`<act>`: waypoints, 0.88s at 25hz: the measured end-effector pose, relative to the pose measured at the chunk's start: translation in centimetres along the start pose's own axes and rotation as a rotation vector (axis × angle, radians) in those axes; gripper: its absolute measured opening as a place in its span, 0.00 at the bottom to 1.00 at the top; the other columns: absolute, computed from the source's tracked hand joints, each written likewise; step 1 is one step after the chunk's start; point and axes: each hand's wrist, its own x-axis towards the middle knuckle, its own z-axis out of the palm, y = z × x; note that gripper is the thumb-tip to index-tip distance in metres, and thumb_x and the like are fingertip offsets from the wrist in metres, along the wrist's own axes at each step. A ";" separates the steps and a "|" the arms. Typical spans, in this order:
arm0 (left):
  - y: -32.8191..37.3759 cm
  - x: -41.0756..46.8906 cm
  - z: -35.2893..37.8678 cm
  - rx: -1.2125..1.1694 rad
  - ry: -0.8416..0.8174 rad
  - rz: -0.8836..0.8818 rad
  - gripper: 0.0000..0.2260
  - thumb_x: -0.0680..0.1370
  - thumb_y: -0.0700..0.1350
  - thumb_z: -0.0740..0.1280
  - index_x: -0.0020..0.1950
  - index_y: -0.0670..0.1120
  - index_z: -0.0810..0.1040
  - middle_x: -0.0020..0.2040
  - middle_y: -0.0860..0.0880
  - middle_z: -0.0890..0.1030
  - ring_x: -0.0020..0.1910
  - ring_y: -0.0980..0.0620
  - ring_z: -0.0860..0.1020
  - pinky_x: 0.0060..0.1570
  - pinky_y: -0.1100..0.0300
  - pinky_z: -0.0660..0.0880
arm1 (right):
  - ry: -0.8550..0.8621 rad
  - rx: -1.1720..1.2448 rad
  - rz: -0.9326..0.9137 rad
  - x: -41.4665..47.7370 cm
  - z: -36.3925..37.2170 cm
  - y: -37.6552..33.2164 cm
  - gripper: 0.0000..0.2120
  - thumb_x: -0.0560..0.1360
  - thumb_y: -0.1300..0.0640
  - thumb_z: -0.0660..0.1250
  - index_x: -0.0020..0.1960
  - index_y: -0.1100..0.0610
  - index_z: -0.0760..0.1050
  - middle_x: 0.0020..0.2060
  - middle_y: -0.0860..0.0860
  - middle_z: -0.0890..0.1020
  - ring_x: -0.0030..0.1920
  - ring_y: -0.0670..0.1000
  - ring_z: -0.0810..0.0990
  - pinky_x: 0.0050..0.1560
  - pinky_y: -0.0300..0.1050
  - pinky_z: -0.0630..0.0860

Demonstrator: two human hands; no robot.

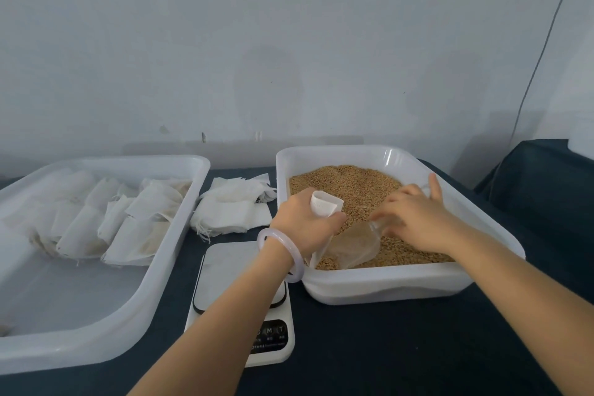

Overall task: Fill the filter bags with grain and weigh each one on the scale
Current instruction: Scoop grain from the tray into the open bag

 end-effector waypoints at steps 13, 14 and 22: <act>0.2 0.0 0.0 0.044 -0.054 -0.001 0.14 0.68 0.57 0.71 0.47 0.52 0.74 0.43 0.52 0.80 0.43 0.52 0.79 0.46 0.50 0.79 | 0.137 0.528 0.088 -1.7 -7.3 4.9 0.13 0.73 0.55 0.70 0.52 0.38 0.75 0.53 0.40 0.77 0.64 0.49 0.72 0.67 0.49 0.59; 0.3 0.1 0.0 0.056 -0.055 -0.002 0.15 0.68 0.57 0.71 0.48 0.51 0.74 0.43 0.52 0.80 0.43 0.51 0.79 0.46 0.49 0.79 | 0.154 0.564 0.054 -1.6 -8.4 4.6 0.14 0.73 0.57 0.70 0.50 0.37 0.75 0.52 0.39 0.77 0.63 0.48 0.73 0.64 0.45 0.63; 0.3 0.0 0.0 0.077 -0.071 0.019 0.17 0.68 0.59 0.70 0.51 0.51 0.74 0.42 0.52 0.80 0.41 0.52 0.80 0.45 0.49 0.79 | 0.375 0.021 -0.116 -0.5 -12.3 1.4 0.12 0.73 0.51 0.69 0.55 0.39 0.77 0.50 0.40 0.74 0.67 0.51 0.62 0.68 0.58 0.28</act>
